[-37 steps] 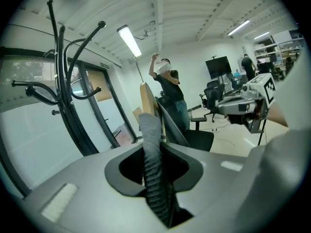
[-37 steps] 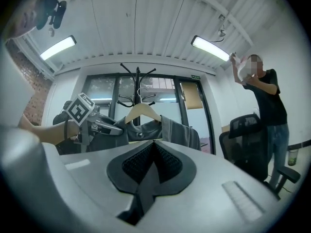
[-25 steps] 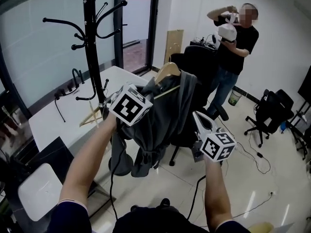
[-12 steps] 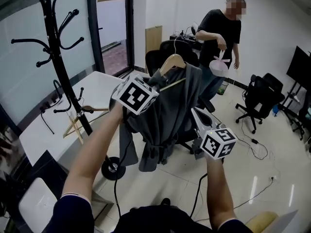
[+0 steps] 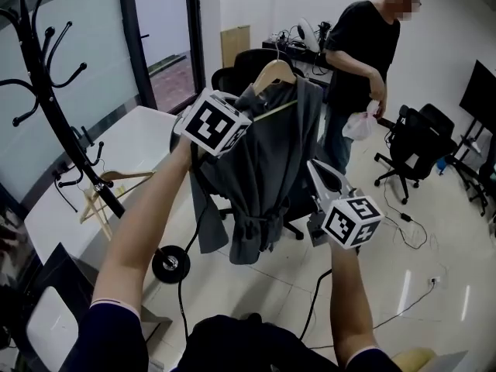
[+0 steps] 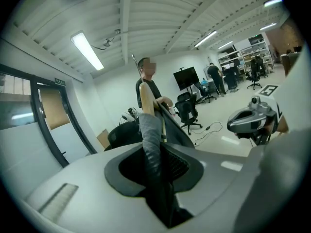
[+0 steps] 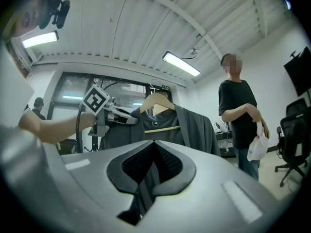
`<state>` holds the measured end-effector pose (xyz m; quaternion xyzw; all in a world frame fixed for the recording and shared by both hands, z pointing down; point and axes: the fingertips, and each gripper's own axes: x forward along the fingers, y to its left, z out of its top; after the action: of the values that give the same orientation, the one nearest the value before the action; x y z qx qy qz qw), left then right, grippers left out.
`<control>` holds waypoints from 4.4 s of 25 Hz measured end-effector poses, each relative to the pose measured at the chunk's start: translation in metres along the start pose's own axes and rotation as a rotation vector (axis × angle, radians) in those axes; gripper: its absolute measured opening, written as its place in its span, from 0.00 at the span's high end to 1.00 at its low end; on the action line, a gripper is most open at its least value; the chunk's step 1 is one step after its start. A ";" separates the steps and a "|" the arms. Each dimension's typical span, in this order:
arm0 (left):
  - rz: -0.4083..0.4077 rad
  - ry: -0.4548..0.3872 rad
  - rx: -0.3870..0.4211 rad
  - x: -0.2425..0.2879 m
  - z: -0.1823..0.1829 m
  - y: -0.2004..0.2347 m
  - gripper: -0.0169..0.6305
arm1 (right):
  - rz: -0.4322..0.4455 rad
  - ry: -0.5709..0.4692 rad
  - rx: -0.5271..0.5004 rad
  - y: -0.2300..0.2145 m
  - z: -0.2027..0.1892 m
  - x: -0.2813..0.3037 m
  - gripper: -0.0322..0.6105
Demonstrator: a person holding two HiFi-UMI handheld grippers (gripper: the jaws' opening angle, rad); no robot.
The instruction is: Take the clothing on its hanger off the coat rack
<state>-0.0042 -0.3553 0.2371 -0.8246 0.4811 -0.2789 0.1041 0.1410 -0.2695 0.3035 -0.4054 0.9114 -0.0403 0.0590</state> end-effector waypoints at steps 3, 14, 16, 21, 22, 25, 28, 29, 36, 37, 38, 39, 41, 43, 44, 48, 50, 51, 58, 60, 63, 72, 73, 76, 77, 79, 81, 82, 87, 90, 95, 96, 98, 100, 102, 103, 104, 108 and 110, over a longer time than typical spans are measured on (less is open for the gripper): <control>0.010 -0.001 -0.005 0.023 0.015 0.009 0.85 | -0.011 0.007 0.011 -0.024 -0.001 0.002 0.95; 0.011 -0.044 0.041 0.110 0.055 0.069 0.84 | -0.098 0.007 -0.005 -0.093 0.000 0.052 0.95; -0.002 -0.054 0.035 0.131 0.062 0.081 0.84 | -0.123 0.003 -0.010 -0.110 0.005 0.065 0.95; -0.035 -0.076 0.022 0.179 0.070 0.110 0.84 | -0.168 -0.007 -0.014 -0.139 0.010 0.103 0.95; -0.035 -0.075 0.021 0.187 0.070 0.115 0.84 | -0.175 -0.009 -0.013 -0.144 0.011 0.110 0.95; -0.033 -0.073 0.011 0.210 0.069 0.128 0.84 | -0.193 -0.025 -0.003 -0.159 0.009 0.127 0.95; -0.034 -0.067 0.019 0.230 0.063 0.135 0.84 | -0.205 -0.019 0.002 -0.172 0.001 0.143 0.95; -0.031 -0.063 0.021 0.236 0.060 0.137 0.84 | -0.206 -0.013 0.003 -0.175 -0.001 0.148 0.95; -0.037 -0.012 -0.050 0.275 0.023 0.121 0.84 | -0.203 0.020 0.013 -0.200 -0.006 0.158 0.95; -0.037 0.002 -0.059 0.280 0.015 0.116 0.84 | -0.202 0.026 0.016 -0.204 -0.007 0.157 0.95; -0.034 0.013 -0.066 0.284 0.007 0.112 0.84 | -0.201 0.032 0.018 -0.206 -0.009 0.156 0.95; -0.029 0.020 -0.074 0.289 0.000 0.107 0.84 | -0.199 0.039 0.021 -0.208 -0.011 0.155 0.95; -0.027 0.032 -0.096 0.296 -0.014 0.096 0.84 | -0.195 0.053 0.028 -0.213 -0.016 0.152 0.95; -0.035 0.029 -0.111 0.306 -0.026 0.082 0.84 | -0.193 0.065 0.037 -0.216 -0.022 0.149 0.95; -0.038 0.021 -0.116 0.312 -0.031 0.075 0.84 | -0.192 0.071 0.041 -0.217 -0.025 0.148 0.95; -0.015 0.033 -0.155 0.328 -0.062 0.053 0.85 | -0.184 0.099 0.059 -0.216 -0.043 0.144 0.95; -0.010 0.048 -0.179 0.334 -0.080 0.039 0.85 | -0.179 0.113 0.073 -0.217 -0.054 0.141 0.95; -0.008 0.052 -0.191 0.338 -0.088 0.031 0.85 | -0.179 0.118 0.080 -0.218 -0.058 0.140 0.95; -0.008 0.082 -0.249 0.363 -0.146 -0.018 0.86 | -0.190 0.169 0.120 -0.225 -0.086 0.128 0.95; -0.015 0.088 -0.264 0.369 -0.160 -0.031 0.86 | -0.196 0.187 0.131 -0.228 -0.094 0.124 0.95; -0.027 0.102 -0.292 0.379 -0.180 -0.051 0.86 | -0.204 0.214 0.146 -0.233 -0.108 0.117 0.95; -0.067 0.163 -0.380 0.404 -0.250 -0.110 0.86 | -0.235 0.284 0.184 -0.243 -0.145 0.098 0.95; -0.072 0.168 -0.385 0.406 -0.258 -0.116 0.86 | -0.238 0.293 0.187 -0.244 -0.150 0.097 0.95; -0.077 0.199 -0.417 0.412 -0.282 -0.129 0.86 | -0.242 0.315 0.194 -0.244 -0.163 0.095 0.95; -0.073 0.212 -0.431 0.414 -0.290 -0.132 0.86 | -0.241 0.322 0.192 -0.244 -0.167 0.095 0.95; -0.065 0.236 -0.454 0.418 -0.307 -0.137 0.86 | -0.229 0.327 0.185 -0.243 -0.171 0.096 0.95; -0.064 0.251 -0.462 0.419 -0.321 -0.142 0.86 | -0.208 0.320 0.173 -0.241 -0.172 0.096 0.95; -0.067 0.258 -0.462 0.420 -0.328 -0.144 0.86 | -0.197 0.315 0.166 -0.239 -0.172 0.097 0.95; -0.063 0.284 -0.463 0.420 -0.345 -0.147 0.86 | -0.168 0.318 0.159 -0.235 -0.176 0.099 0.95; -0.059 0.279 -0.436 0.424 -0.347 -0.149 0.85 | -0.167 0.326 0.162 -0.237 -0.179 0.098 0.95; -0.032 0.251 -0.445 0.423 -0.351 -0.146 0.67 | -0.161 0.333 0.166 -0.239 -0.183 0.102 0.95; -0.022 0.252 -0.450 0.420 -0.351 -0.145 0.67 | -0.159 0.335 0.168 -0.239 -0.183 0.102 0.95; -0.017 0.248 -0.452 0.414 -0.349 -0.145 0.67 | -0.156 0.336 0.172 -0.239 -0.183 0.102 0.95; -0.018 0.236 -0.451 0.408 -0.342 -0.143 0.67 | -0.154 0.333 0.179 -0.240 -0.183 0.103 0.95; -0.028 0.221 -0.447 0.399 -0.332 -0.141 0.69 | -0.144 0.327 0.185 -0.239 -0.182 0.107 0.95; -0.036 0.213 -0.448 0.393 -0.325 -0.140 0.72 | -0.136 0.324 0.186 -0.237 -0.181 0.110 0.95; -0.044 0.203 -0.451 0.387 -0.316 -0.138 0.81 | -0.127 0.321 0.185 -0.235 -0.180 0.113 0.95; -0.091 0.112 -0.472 0.358 -0.263 -0.126 0.96 | -0.098 0.312 0.183 -0.228 -0.179 0.127 0.95; -0.120 0.044 -0.469 0.344 -0.234 -0.120 0.96 | -0.084 0.307 0.180 -0.225 -0.177 0.135 0.95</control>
<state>0.0843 -0.5636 0.6063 -0.8469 0.4852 -0.1832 -0.1177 0.1918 -0.5151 0.4961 -0.4253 0.8847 -0.1853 -0.0465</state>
